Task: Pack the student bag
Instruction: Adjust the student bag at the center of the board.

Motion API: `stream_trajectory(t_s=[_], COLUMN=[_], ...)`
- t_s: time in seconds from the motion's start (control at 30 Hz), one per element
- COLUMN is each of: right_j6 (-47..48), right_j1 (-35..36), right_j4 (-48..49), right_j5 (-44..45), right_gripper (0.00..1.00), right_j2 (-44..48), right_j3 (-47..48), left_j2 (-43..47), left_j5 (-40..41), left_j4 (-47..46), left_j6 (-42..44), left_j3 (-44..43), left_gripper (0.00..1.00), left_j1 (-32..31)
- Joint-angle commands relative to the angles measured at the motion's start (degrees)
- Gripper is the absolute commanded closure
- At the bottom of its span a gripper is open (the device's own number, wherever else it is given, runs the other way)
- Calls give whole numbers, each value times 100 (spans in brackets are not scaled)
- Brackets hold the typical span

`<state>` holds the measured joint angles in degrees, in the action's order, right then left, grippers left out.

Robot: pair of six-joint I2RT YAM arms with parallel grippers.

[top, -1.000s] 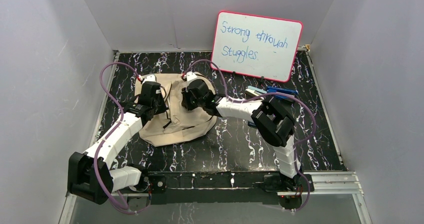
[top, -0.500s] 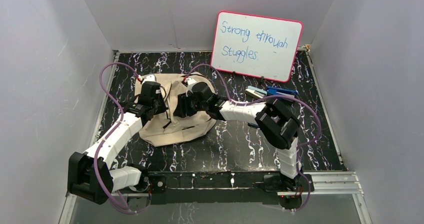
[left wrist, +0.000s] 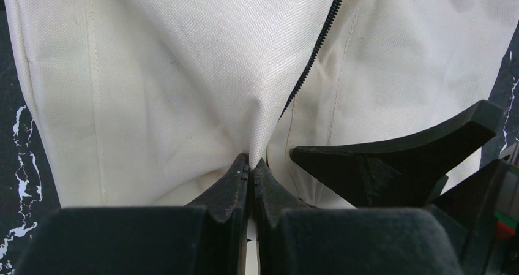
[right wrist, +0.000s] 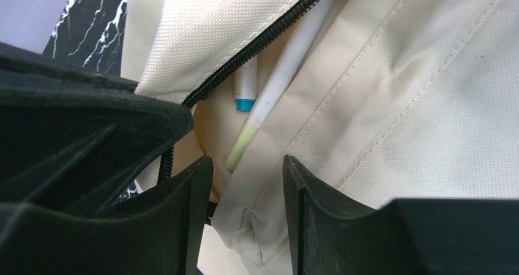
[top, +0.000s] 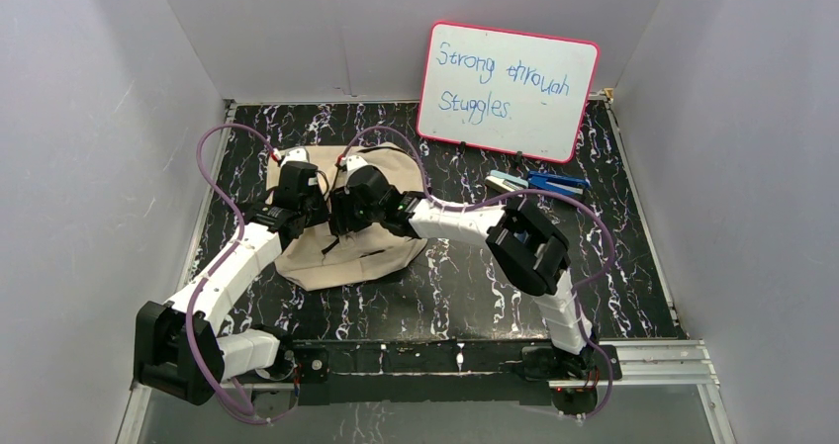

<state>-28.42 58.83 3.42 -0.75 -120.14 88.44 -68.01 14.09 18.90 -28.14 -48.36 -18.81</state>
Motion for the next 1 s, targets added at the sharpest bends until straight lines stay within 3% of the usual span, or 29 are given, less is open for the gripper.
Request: stream_trajectory(t_s=[0.0, 0.2, 0.37, 0.67, 0.97], right_j6=[71, 4, -133, -970, -1566], right_j1=[51, 58, 56, 56, 57], right_j4=[-327, -3, 435, 1525, 2399], right_j5=[576, 792, 815, 891, 844], right_gripper=[52, 83, 100, 100, 100], right_j2=[-165, 254, 708, 1688, 1959], right_j3=[261, -259, -845, -2222, -3079], left_j2=[112, 65, -8, -366, -854], left_j5=[77, 19, -147, -441, -788], left_j4=[176, 151, 58, -188, -601], left_j6=[-16, -46, -114, -201, -391], left_j3=[68, 66, 60, -127, -264], left_gripper=[100, 100, 100, 99, 96], left_j1=[10, 16, 17, 13, 17])
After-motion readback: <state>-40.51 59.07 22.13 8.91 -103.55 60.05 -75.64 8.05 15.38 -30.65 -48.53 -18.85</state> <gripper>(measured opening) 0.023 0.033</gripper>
